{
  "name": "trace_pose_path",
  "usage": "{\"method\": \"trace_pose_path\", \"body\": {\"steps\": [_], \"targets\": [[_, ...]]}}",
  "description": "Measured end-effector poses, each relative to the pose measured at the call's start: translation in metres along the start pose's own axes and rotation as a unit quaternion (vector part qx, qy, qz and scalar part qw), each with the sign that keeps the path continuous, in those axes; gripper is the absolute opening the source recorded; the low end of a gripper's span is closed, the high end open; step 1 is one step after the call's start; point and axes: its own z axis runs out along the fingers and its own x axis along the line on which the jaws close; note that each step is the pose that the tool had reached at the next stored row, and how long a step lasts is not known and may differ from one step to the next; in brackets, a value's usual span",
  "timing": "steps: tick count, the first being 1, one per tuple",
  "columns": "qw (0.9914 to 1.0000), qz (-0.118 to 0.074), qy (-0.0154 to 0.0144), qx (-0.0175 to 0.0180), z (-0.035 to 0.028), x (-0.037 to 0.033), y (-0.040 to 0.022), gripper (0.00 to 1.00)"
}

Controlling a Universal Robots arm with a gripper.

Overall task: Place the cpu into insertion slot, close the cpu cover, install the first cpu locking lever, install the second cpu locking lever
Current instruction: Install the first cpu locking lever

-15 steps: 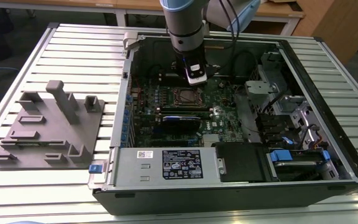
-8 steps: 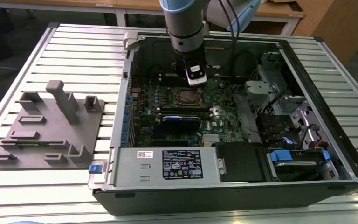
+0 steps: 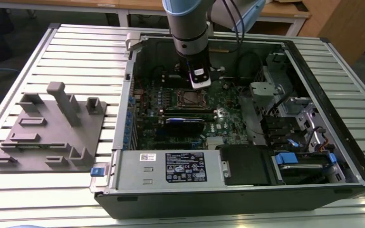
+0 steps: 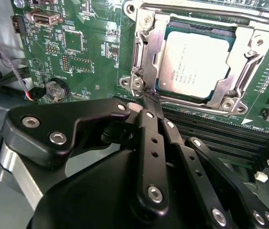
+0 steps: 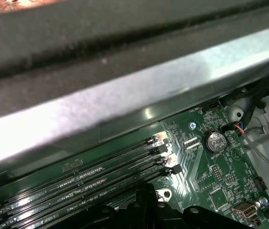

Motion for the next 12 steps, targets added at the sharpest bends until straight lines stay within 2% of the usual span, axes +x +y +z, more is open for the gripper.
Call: {"method": "trace_pose_path", "body": {"steps": [12], "targets": [[1.0,0.0,0.0,0.0001,-0.0037,-0.0006,0.0009,0.1]]}}
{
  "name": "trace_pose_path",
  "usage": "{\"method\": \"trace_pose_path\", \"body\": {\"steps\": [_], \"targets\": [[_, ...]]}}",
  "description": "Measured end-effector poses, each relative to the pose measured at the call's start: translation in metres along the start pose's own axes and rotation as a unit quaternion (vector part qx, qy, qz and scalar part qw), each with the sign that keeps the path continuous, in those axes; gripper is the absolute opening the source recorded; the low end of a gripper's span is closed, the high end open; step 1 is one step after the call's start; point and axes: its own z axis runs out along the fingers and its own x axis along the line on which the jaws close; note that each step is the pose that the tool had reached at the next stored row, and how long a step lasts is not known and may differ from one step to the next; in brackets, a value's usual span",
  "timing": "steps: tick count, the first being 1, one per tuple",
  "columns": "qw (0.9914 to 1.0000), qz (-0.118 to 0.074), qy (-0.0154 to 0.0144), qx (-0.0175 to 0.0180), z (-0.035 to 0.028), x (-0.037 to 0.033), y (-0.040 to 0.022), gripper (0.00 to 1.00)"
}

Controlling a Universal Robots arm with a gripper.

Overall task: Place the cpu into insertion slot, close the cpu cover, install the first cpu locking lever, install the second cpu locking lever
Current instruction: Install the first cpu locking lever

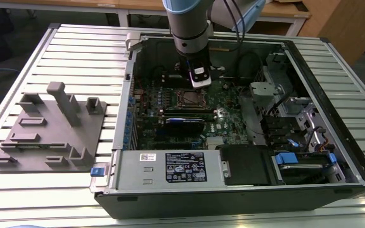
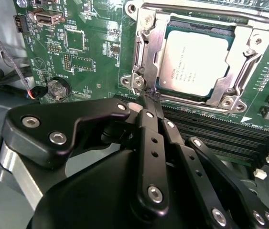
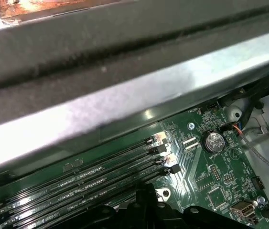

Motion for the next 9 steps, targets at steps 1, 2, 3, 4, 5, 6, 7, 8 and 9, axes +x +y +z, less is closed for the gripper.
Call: {"method": "trace_pose_path", "body": {"steps": [1,2,3,4,5,6,7,8,9], "targets": [[1.0,0.0,0.0,0.0,-0.0007,-0.0001,0.0002,0.1],[1.0,0.0,0.0,0.0,-0.0012,-0.0002,0.0003,0.1],[1.0,0.0,0.0,-0.0001,-0.0012,-0.0002,0.0004,0.1],[1.0,0.0,0.0,-0.0001,-0.0013,-0.0002,0.0004,0.1],[1.0,0.0,0.0,-0.0001,-0.0013,-0.0002,0.0004,0.1],[1.0,0.0,0.0,0.0,-0.0014,-0.0002,0.0004,0.1],[1.0,0.0,0.0,0.0,-0.0015,-0.0003,0.0004,0.1],[1.0,0.0,0.0,0.0,-0.0015,-0.0003,0.0004,0.1],[1.0,0.0,0.0,0.0001,-0.0015,-0.0002,0.0004,0.1]]}}
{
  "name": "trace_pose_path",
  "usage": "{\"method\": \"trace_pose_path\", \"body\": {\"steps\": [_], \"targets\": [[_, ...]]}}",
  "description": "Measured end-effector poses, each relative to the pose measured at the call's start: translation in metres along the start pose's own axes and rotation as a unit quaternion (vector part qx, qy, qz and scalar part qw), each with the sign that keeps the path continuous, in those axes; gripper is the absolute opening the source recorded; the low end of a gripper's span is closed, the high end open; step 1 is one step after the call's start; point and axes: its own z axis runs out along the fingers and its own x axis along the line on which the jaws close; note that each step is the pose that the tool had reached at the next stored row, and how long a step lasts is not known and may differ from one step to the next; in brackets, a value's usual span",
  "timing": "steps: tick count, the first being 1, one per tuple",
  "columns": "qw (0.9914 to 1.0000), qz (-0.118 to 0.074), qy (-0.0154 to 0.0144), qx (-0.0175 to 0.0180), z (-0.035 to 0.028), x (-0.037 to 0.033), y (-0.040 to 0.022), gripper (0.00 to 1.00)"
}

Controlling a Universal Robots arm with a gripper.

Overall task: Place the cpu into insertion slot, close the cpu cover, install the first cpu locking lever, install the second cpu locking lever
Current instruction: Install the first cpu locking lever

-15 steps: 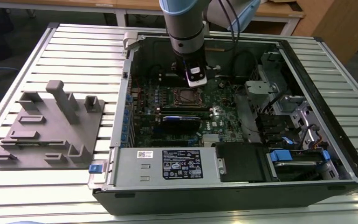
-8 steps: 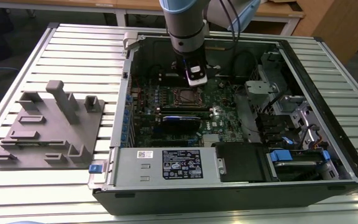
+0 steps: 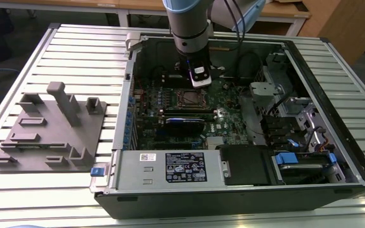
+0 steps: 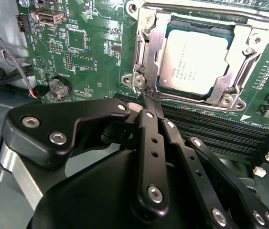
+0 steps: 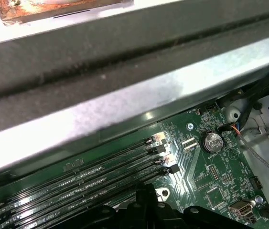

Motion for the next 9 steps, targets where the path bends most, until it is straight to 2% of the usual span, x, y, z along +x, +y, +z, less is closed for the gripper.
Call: {"method": "trace_pose_path", "body": {"steps": [9], "targets": [[1.0,0.0,-0.0001,0.0,0.0005,0.0008,0.0012,0.1]]}}
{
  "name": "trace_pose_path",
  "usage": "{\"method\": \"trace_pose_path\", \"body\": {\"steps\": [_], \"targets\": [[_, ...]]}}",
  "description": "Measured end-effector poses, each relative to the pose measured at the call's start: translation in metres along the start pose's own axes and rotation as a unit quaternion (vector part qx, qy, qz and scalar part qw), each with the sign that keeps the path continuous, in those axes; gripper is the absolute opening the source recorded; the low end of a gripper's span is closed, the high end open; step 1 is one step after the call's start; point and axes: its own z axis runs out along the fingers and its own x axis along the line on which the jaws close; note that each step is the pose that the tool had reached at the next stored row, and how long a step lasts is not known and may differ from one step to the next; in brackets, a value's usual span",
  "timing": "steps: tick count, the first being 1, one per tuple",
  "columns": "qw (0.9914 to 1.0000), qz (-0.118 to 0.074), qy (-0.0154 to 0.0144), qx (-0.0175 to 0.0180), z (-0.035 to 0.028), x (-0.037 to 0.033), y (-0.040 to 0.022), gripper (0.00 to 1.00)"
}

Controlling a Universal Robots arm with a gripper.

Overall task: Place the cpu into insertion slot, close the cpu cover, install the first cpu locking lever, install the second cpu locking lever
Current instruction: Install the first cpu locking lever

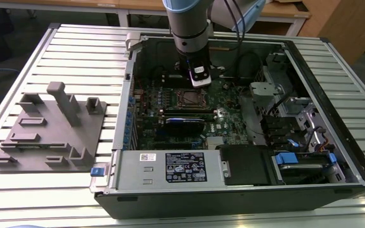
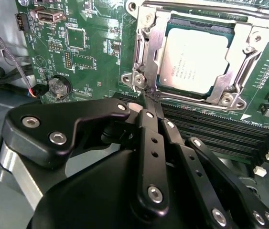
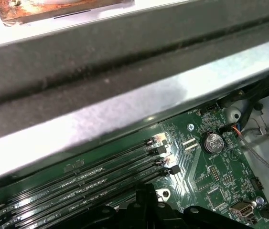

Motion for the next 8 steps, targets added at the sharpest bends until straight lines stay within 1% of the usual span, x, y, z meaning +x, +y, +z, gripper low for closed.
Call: {"method": "trace_pose_path", "body": {"steps": [8], "targets": [[1.0,0.0,-0.0001,0.0,0.0017,0.0005,-0.0002,0.1]]}}
